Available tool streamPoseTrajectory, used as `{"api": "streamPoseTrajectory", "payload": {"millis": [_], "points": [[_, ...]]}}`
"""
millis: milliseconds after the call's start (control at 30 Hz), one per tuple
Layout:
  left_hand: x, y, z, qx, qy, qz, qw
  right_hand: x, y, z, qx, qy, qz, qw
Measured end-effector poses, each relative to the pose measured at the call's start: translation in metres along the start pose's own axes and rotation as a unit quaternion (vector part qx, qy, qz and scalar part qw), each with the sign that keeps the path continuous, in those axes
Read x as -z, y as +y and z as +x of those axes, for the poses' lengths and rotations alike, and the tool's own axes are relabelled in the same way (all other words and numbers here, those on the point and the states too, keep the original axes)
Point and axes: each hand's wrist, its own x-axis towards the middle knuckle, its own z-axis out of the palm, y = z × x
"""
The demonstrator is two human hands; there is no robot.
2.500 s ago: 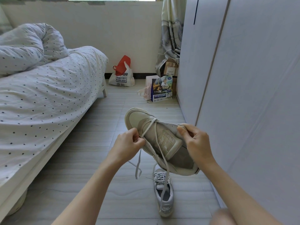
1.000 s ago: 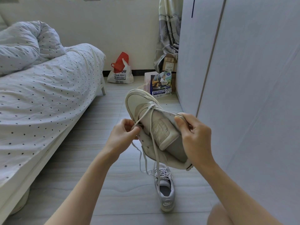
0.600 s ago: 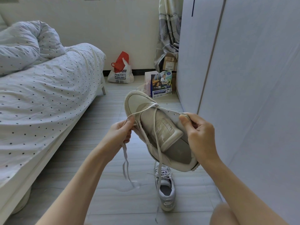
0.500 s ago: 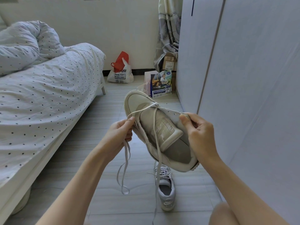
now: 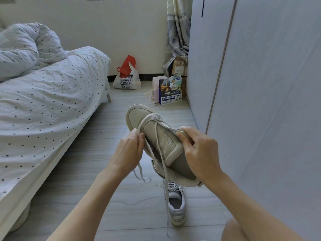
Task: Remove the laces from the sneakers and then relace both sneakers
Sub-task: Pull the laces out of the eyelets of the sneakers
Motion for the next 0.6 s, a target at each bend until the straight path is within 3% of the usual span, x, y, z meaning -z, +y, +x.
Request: {"api": "streamPoseTrajectory", "payload": {"millis": [100, 200, 267, 333, 400, 467, 533, 600], "points": [[0.007, -0.001, 0.001, 0.005, -0.002, -0.038, 0.999, -0.001, 0.01, 0.005, -0.136, -0.024, 0.094, 0.986], [0.016, 0.007, 0.003, 0.016, 0.021, -0.161, 0.987, -0.004, 0.028, 0.011, -0.326, -0.024, 0.221, 0.919], [0.018, 0.014, 0.005, 0.027, 0.009, -0.26, 0.965, -0.008, 0.035, 0.011, -0.39, -0.022, 0.264, 0.882], [0.016, 0.014, 0.008, 0.04, -0.039, -0.23, 0.972, -0.011, 0.037, 0.011, -0.38, -0.016, 0.242, 0.893], [0.012, 0.004, 0.01, 0.072, -0.113, -0.076, 0.988, -0.011, 0.039, 0.01, -0.33, -0.019, 0.186, 0.925], [0.012, -0.009, 0.009, 0.098, -0.19, 0.065, 0.975, -0.009, 0.041, 0.009, -0.266, -0.021, 0.138, 0.954], [0.014, -0.018, 0.007, 0.109, -0.241, 0.087, 0.96, -0.006, 0.041, 0.008, -0.209, -0.032, 0.103, 0.972], [0.016, -0.019, 0.007, 0.093, -0.236, 0.042, 0.966, -0.005, 0.042, 0.008, -0.177, -0.042, 0.078, 0.98]]}}
